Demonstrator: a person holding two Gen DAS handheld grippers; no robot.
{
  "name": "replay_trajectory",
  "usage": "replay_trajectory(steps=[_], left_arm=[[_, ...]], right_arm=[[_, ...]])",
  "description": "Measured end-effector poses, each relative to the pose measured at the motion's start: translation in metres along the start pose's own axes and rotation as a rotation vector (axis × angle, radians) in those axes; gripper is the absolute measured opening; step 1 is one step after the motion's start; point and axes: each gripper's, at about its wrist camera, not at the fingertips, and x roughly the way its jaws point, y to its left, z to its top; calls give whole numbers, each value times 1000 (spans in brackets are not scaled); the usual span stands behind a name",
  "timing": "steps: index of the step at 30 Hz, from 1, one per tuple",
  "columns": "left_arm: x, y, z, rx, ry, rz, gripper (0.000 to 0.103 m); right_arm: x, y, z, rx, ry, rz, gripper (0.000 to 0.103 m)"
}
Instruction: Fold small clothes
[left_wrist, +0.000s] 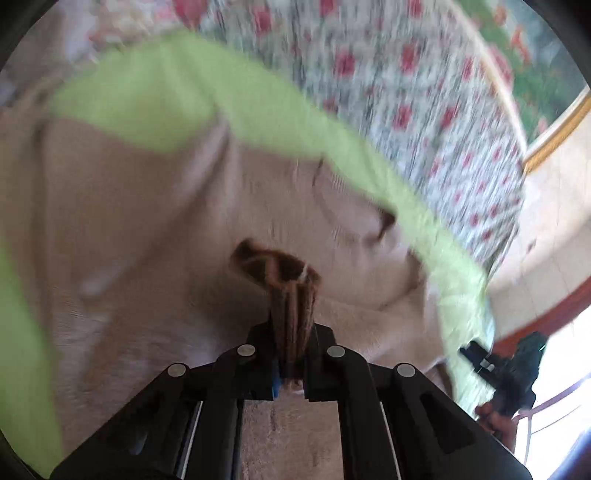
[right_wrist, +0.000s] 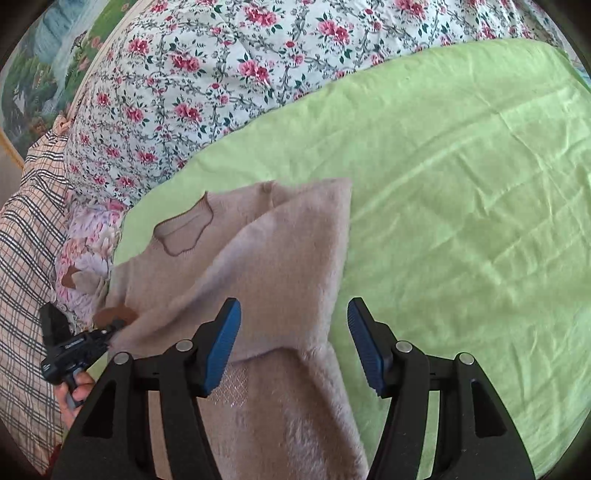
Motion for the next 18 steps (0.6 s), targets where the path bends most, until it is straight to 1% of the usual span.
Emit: replay_trajectory(steps=[2, 3, 4, 6, 7, 8, 9, 10, 11, 12, 13, 14, 16, 17, 18], left_arm=[[-17, 13, 0, -36, -34, 35, 7], [-20, 18, -2, -45, -37, 37, 7], [-21, 24, -4, -52, -28, 29, 7], [-15, 34, -9, -68, 19, 38, 9], [-12, 37, -10, -80, 35, 27, 12], [-11, 40, -10, -89, 46, 7, 26], [-8, 40, -9, -94, 55, -10, 44], [-5, 39, -7, -95, 58, -22, 51], [-2, 36, -4, -81, 55, -32, 52], [-2, 34, -4, -62, 53, -19, 45], [-3, 31, -2, -40, 41, 9, 33], [-11, 26, 1, -11, -6, 40, 5], [-26, 27, 0, 1, -61, 30, 7], [-30, 29, -2, 2, -63, 19, 8], [-29, 30, -4, 8, -46, 28, 8]], right_arm=[[2, 0, 1, -12, 0, -7, 63], [4, 1, 1, -16, 6, -11, 64], [8, 1, 1, -20, 14, -12, 64], [14, 3, 1, -23, 30, -15, 64], [18, 3, 0, -27, 42, -16, 64], [22, 5, 0, -31, 55, -12, 64], [26, 7, 0, -33, 64, -12, 64], [29, 8, 0, -39, 75, -12, 64], [33, 10, 0, -48, 88, -17, 64], [38, 12, 2, -56, 100, -24, 64], [42, 13, 3, -62, 109, -29, 64], [45, 14, 4, -65, 115, -32, 64], [55, 14, 7, -68, 129, -35, 64], [60, 15, 8, -70, 136, -33, 64], [65, 15, 8, -74, 145, -33, 64]])
